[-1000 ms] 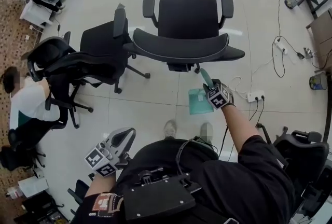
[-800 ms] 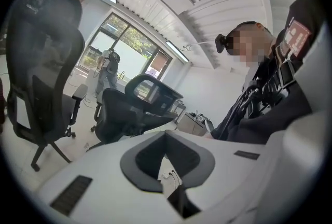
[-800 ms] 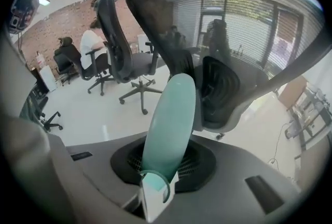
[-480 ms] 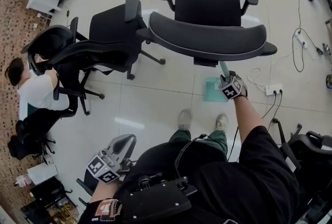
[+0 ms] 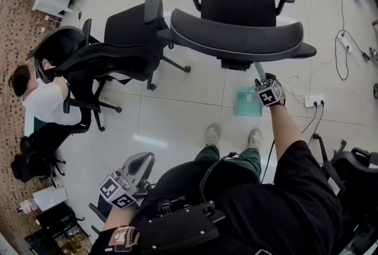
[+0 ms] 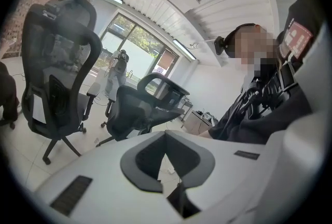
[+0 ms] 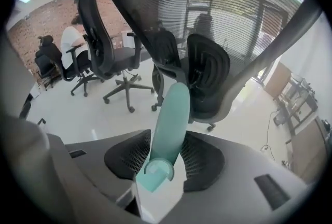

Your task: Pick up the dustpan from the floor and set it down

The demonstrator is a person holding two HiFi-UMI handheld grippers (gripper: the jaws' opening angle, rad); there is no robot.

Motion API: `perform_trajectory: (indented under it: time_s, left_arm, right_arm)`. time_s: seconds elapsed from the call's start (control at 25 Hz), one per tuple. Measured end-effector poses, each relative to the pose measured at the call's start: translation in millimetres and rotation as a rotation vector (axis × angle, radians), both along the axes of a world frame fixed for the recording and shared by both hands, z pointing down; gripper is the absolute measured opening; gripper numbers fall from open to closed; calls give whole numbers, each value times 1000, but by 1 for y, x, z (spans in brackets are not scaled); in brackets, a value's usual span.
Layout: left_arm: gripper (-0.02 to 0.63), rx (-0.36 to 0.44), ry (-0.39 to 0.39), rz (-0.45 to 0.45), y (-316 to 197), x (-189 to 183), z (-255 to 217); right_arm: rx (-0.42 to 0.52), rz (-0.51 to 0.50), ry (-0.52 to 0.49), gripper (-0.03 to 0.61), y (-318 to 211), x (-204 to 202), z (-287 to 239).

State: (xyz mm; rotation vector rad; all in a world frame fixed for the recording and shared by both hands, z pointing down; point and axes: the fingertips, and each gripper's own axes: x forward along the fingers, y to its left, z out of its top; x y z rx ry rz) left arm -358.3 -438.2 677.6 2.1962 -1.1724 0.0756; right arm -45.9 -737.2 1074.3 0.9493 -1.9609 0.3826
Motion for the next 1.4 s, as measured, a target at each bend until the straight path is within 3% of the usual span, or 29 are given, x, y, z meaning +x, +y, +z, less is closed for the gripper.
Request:
perform_trajectory:
  time_s: [0.2, 0.36, 0.52, 0.68, 0.8, 0.88, 1.04, 1.4]
  left_arm:
    - [8, 67, 28, 25, -1, 30, -38]
    - [8, 153, 68, 77, -3, 69, -85]
    - [8, 254, 116, 165, -8, 124, -144]
    - [8, 336, 151, 248, -6, 186, -192]
    - [8, 403, 181, 300, -5, 214, -212]
    - [8, 442, 196, 340, -8, 231, -223]
    - [8, 475, 211, 380, 0, 252, -239]
    - [8, 485, 219, 378, 0, 247, -253]
  right_arm:
    - [52, -15, -30, 209, 32, 21, -63]
    - [111, 0, -137, 209, 72, 49, -160]
    - [234, -6, -330, 171, 99, 82, -321]
    - [355, -30, -600, 31, 141, 115, -486]
    - [420, -109, -733, 23, 184, 122, -563]
    - [461, -141, -762, 21, 205, 130, -591]
    - [466, -107, -776, 20, 237, 153, -604]
    - [450, -140, -831, 21, 270, 145, -629]
